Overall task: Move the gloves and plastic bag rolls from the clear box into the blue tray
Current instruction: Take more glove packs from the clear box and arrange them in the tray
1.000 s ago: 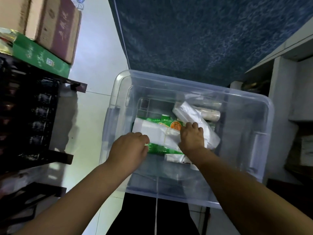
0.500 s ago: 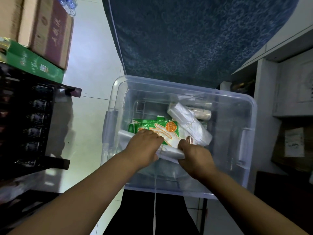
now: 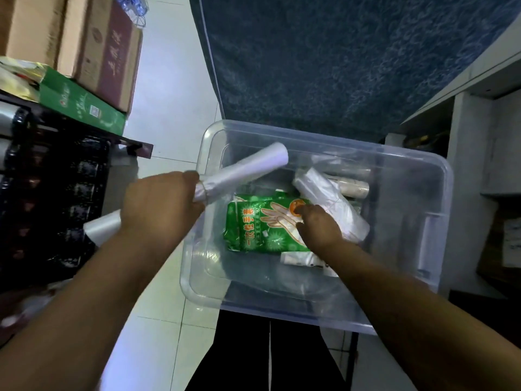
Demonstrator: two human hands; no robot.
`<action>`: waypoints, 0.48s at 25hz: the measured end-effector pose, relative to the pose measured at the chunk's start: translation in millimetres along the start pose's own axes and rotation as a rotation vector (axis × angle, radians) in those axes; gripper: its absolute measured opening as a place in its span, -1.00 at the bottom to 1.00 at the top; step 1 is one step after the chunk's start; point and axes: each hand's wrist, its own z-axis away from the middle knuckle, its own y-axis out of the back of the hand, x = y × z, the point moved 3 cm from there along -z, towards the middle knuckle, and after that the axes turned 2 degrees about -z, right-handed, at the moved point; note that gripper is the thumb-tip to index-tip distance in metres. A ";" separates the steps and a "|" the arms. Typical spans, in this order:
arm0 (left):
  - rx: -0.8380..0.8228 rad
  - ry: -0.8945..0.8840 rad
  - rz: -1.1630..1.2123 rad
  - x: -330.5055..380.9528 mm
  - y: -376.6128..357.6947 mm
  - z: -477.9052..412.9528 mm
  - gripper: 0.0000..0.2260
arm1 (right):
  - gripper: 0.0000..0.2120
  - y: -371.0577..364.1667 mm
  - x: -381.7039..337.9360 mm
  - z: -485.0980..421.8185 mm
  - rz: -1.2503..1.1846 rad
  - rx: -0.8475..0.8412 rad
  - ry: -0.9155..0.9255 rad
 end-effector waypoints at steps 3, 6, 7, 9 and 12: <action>-0.018 0.069 0.057 -10.7 -12.1 -7.1 -0.87 | -0.52 -27.2 -17.5 -27.4 0.136 0.014 0.174; 0.019 0.080 0.083 -14.5 -21.1 -7.3 -0.82 | -0.35 -47.1 -19.9 -46.6 0.396 -0.059 0.134; 0.029 0.078 0.085 -12.8 -21.9 -8.2 -0.82 | -0.38 -47.5 -17.3 -47.0 0.455 -0.052 0.097; 0.050 0.069 0.060 -13.8 -24.3 -6.8 -0.88 | -0.54 -47.2 -21.6 -41.6 0.509 -0.010 0.070; 0.112 0.018 0.052 -13.2 -18.2 -2.4 -0.90 | -0.71 -33.0 -24.3 -17.3 0.299 -0.017 0.014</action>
